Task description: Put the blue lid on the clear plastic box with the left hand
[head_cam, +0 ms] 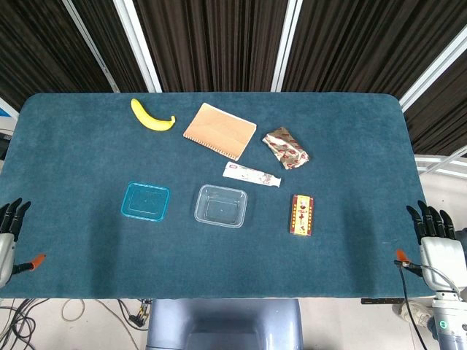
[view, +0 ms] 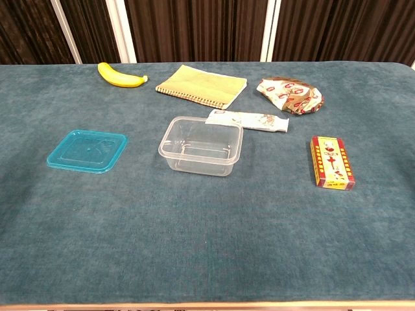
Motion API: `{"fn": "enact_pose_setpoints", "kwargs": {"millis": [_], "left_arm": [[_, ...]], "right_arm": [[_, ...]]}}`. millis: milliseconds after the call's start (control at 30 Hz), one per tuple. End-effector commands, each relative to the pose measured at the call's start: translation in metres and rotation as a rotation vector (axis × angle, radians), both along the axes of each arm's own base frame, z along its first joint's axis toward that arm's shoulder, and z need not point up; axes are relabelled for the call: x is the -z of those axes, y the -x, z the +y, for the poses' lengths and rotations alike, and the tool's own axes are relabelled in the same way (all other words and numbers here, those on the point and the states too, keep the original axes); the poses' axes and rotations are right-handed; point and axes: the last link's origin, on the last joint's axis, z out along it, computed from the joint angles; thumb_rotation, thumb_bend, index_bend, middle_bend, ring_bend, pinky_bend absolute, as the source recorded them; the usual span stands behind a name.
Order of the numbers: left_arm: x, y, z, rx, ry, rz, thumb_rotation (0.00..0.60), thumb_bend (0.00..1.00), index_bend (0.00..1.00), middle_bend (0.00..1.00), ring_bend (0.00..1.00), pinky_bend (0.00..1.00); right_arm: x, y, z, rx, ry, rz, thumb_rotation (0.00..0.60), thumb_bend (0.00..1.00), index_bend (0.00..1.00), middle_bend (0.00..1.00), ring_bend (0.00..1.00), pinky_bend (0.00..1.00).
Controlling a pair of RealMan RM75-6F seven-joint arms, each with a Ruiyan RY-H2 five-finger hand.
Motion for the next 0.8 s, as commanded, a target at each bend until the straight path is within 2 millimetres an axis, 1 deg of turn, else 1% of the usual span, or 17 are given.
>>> {"fn": "enact_pose_setpoints", "kwargs": {"millis": [33, 300, 467, 633, 800], "left_arm": [[-0.001, 0.0, 0.0, -0.003, -0.003, 0.0, 0.6, 0.07, 0.02, 0.0, 0.0, 0.0], [-0.005, 0.005, 0.001, -0.036, -0.021, -0.007, 0.6, 0.08, 0.03, 0.0, 0.0, 0.0], [-0.007, 0.005, 0.003, -0.027, -0.034, -0.007, 0.6, 0.08, 0.02, 0.0, 0.0, 0.0], [-0.008, 0.008, 0.01, -0.003, -0.035, -0.025, 0.6, 0.08, 0.02, 0.0, 0.0, 0.0], [-0.014, 0.007, 0.032, 0.013, 0.007, -0.022, 0.6, 0.07, 0.02, 0.0, 0.0, 0.01]], "right_arm": [[0.0, 0.0, 0.0, 0.001, 0.002, -0.001, 0.6, 0.3, 0.09, 0.03, 0.0, 0.0], [-0.001, 0.0, 0.0, 0.014, 0.013, 0.005, 0.6, 0.3, 0.09, 0.03, 0.0, 0.0], [-0.002, 0.0, 0.001, 0.014, 0.017, 0.007, 0.6, 0.3, 0.09, 0.03, 0.0, 0.0], [-0.002, -0.001, 0.001, 0.007, 0.031, 0.009, 0.6, 0.3, 0.09, 0.03, 0.0, 0.0], [-0.002, -0.001, 0.003, 0.017, 0.038, 0.006, 0.6, 0.3, 0.09, 0.03, 0.0, 0.0]]}}
